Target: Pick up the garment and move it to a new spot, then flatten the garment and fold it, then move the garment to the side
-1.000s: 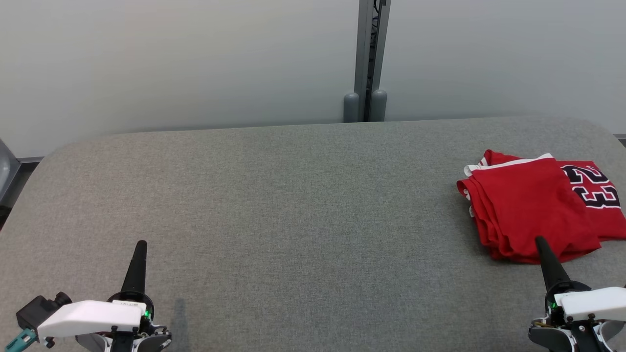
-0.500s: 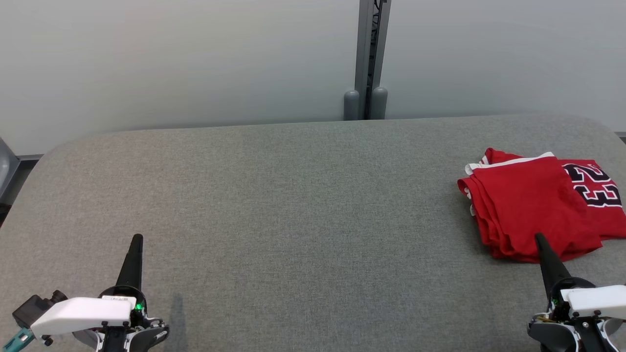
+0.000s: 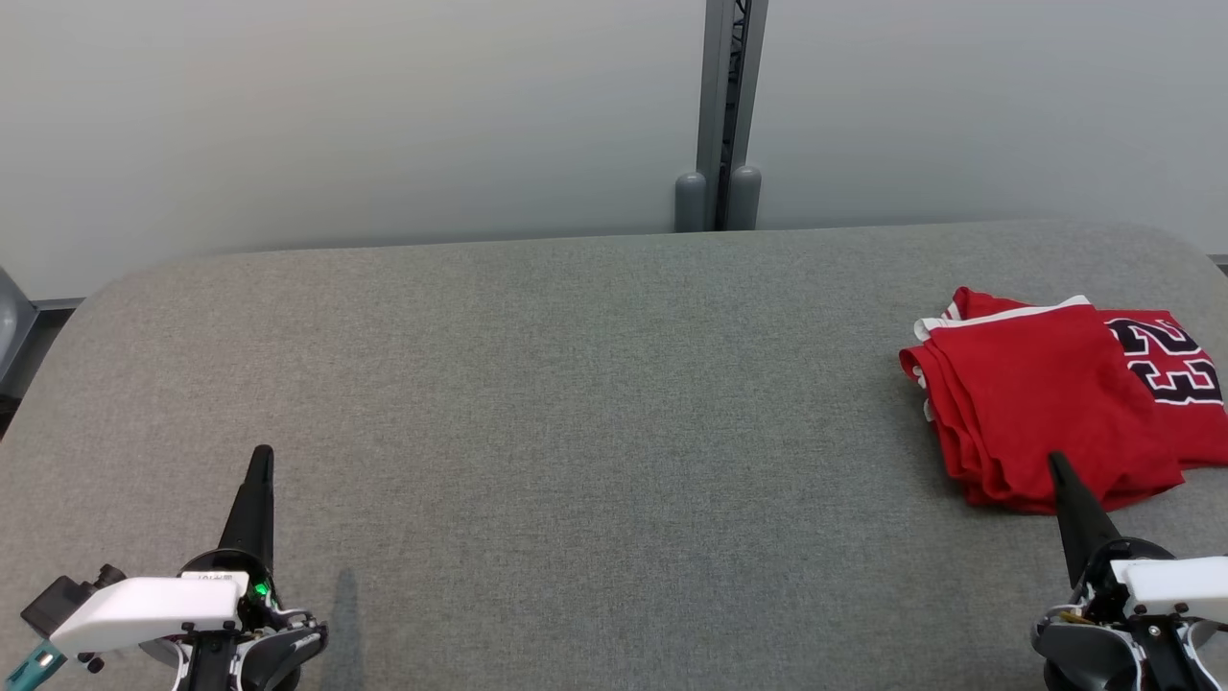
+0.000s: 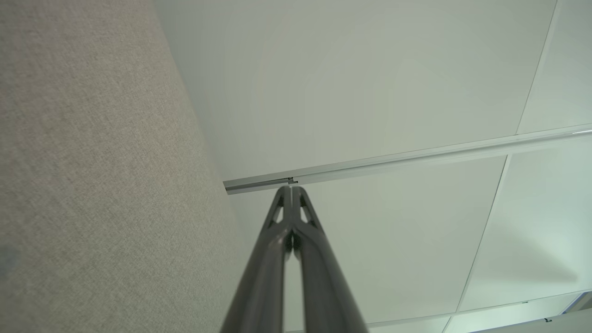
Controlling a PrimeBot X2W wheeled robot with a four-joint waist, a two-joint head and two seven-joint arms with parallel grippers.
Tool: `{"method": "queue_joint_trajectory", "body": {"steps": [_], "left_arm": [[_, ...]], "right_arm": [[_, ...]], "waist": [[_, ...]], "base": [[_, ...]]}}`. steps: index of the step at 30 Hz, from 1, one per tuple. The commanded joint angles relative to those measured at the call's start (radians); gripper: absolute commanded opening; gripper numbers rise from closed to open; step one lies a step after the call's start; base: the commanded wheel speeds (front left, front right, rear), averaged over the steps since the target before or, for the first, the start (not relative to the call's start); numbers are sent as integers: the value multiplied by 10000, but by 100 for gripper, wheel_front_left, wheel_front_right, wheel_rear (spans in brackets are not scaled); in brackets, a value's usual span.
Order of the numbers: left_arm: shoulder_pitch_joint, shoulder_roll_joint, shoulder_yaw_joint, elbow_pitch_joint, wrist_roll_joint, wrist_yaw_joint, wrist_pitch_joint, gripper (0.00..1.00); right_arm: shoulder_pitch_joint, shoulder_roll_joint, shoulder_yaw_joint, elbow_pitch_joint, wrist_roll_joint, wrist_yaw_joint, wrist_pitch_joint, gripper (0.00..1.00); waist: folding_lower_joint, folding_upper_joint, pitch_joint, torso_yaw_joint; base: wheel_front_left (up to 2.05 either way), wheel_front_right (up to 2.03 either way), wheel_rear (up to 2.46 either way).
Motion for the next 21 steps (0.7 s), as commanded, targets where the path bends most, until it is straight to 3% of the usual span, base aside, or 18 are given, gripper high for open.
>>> {"method": "queue_joint_trajectory", "body": {"steps": [1,21], "left_arm": [[-167,8,96,0,-158,-75,58,0],[-296,-112,323,73,-825,-235,299,0]], "right_arm": [[-130,-1,-68,9,221,7,72,0],[-177,66,-150,102,927,7,196,0]], "waist": [[0,0,8,1],[0,0,72,8]], "base": [[0,0,0],[0,0,0]]}}
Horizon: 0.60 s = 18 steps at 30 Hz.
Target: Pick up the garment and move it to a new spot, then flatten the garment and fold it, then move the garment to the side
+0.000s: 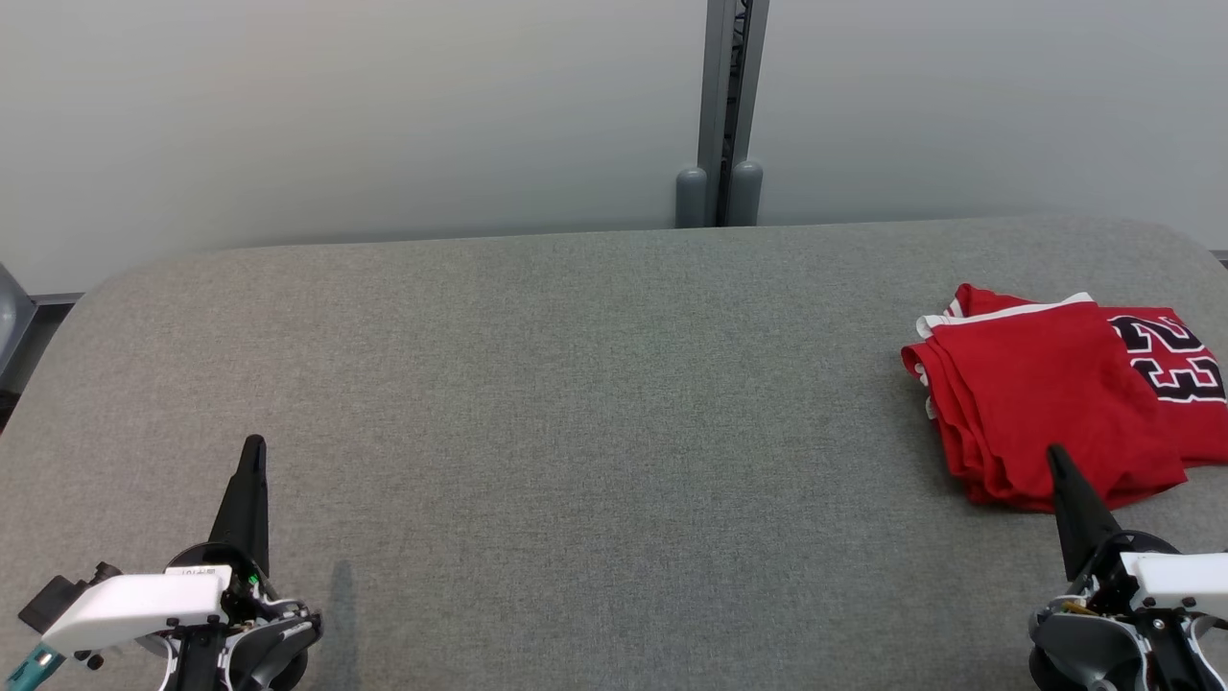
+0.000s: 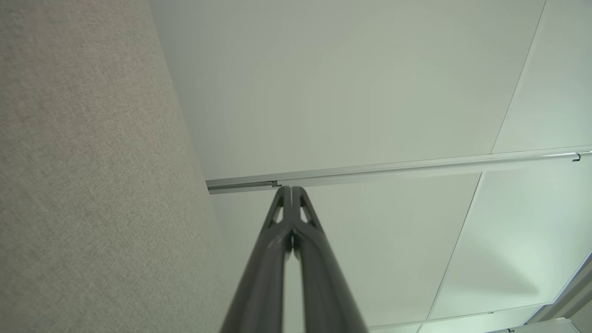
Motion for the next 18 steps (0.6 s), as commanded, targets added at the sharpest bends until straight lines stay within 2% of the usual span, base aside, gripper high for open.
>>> {"method": "queue_joint_trajectory", "body": {"steps": [1,18], "left_arm": [[-144,21,39,10,-34,-35,22,0],[-145,13,52,9,-18,-35,28,0]], "right_arm": [[-34,-48,-16,24,15,7,27,0],[-33,-48,-12,24,19,7,24,0]], "waist": [[0,-1,0,0],[0,-1,0,0]], "base": [[0,0,0],[0,0,0]]}}
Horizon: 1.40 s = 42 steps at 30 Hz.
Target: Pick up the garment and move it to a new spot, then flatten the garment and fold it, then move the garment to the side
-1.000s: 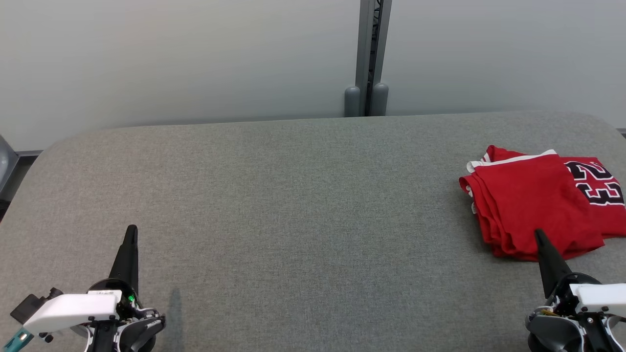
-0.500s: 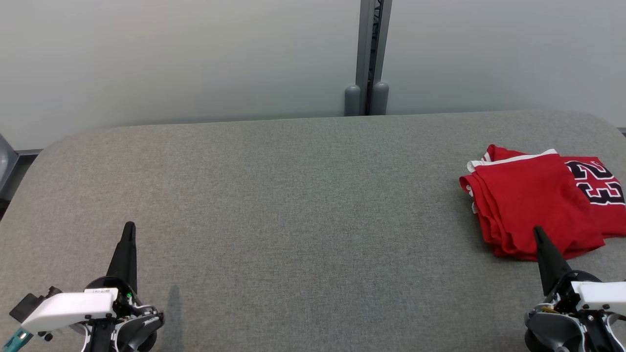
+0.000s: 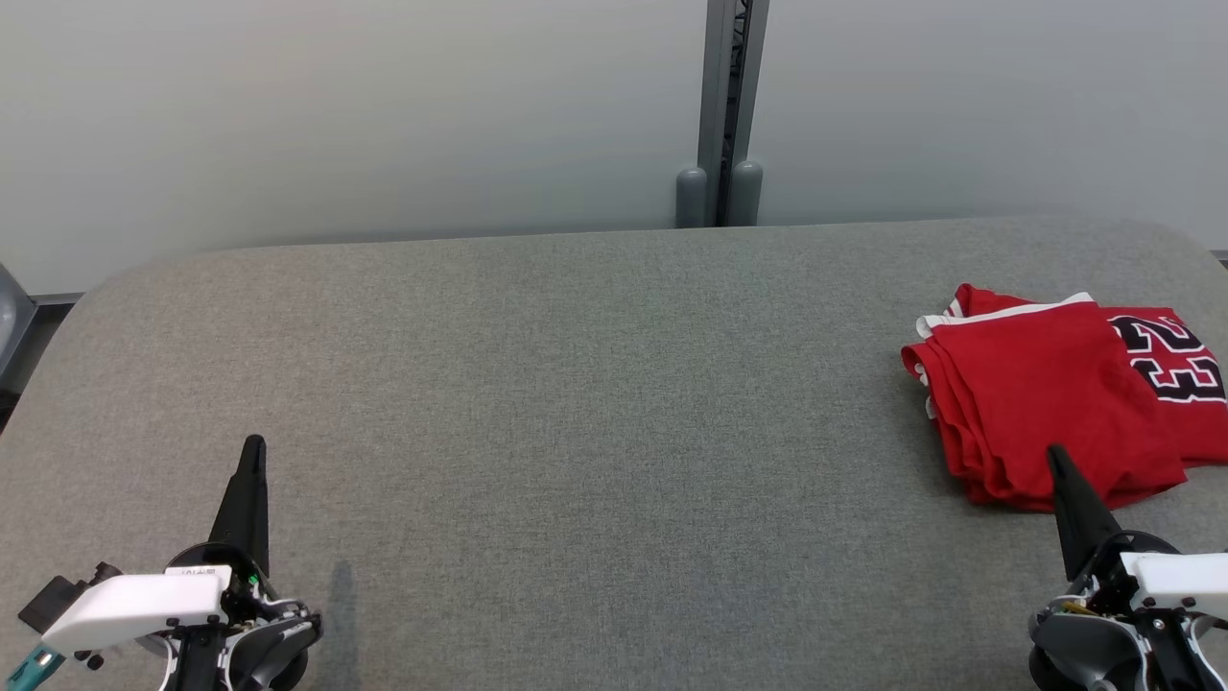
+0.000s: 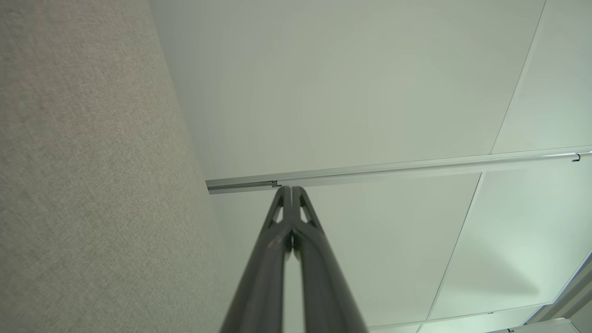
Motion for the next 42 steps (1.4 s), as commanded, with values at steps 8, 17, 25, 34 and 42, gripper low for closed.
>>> {"method": "queue_joint_trajectory", "body": {"steps": [8,17,25,34,42], "left_arm": [[-145,18,49,8,-14,-35,20,0],[-146,14,54,8,-8,-35,25,0],[-146,10,58,8,-1,-35,24,0],[-147,8,61,7,3,-35,30,0],[-147,6,63,7,7,-35,34,0]], "right_arm": [[-33,-48,-10,23,20,7,22,0],[-33,-48,-10,23,21,7,21,0],[-33,-48,-9,23,22,7,20,0],[-33,-48,-8,23,23,7,20,0],[-33,-48,-7,23,23,7,19,0]], "waist": [[0,-1,0,0],[0,-1,0,0],[0,-1,0,0],[0,-1,0,0],[0,-1,0,0]], "base": [[0,0,0],[0,0,0],[0,0,0],[0,0,0],[0,0,0]]}}
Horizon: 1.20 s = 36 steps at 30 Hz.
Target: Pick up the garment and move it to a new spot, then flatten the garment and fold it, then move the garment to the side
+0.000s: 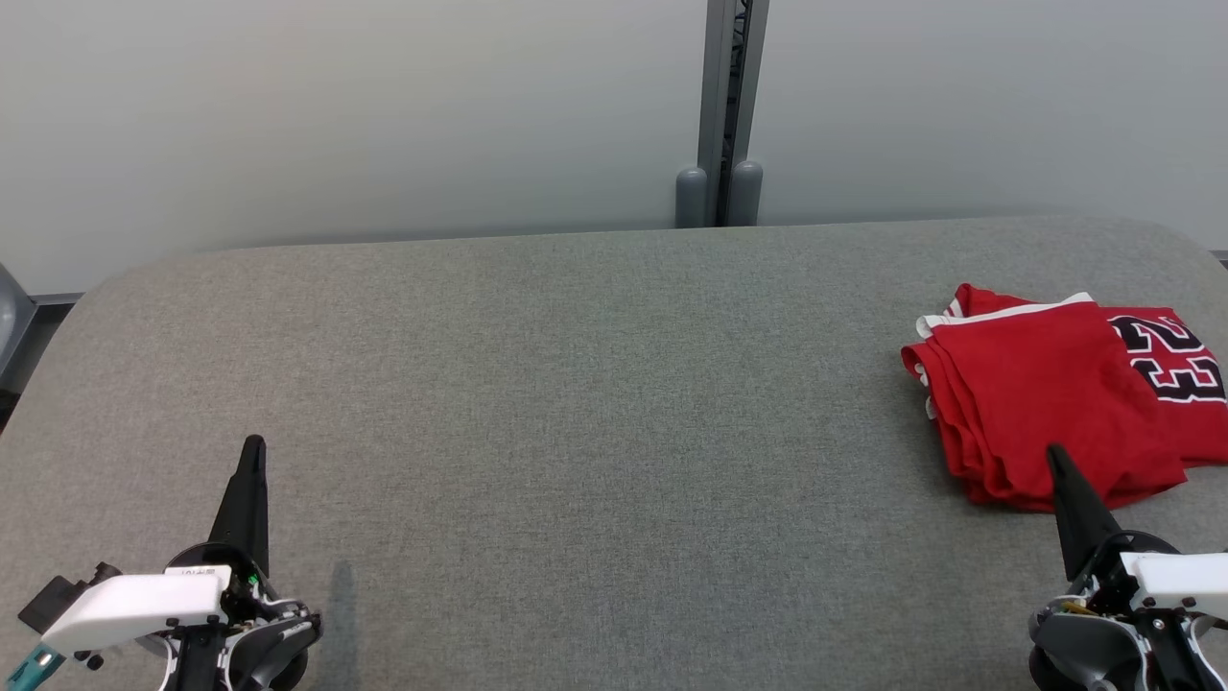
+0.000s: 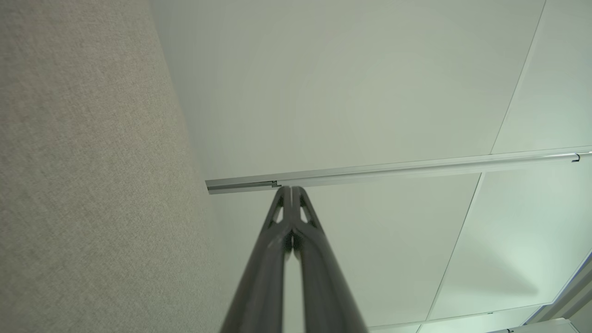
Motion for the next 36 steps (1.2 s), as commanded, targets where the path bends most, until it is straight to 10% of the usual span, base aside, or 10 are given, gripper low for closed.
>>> {"method": "queue_joint_trajectory", "body": {"steps": [1,36], "left_arm": [[-147,17,45,7,4,-35,23,0],[-149,11,53,6,15,-35,34,0]], "right_arm": [[-33,-48,-9,23,23,7,19,0],[-32,-48,-6,22,25,7,17,0]], "waist": [[0,0,0,0],[0,0,0,0]], "base": [[0,0,0],[0,0,0]]}}
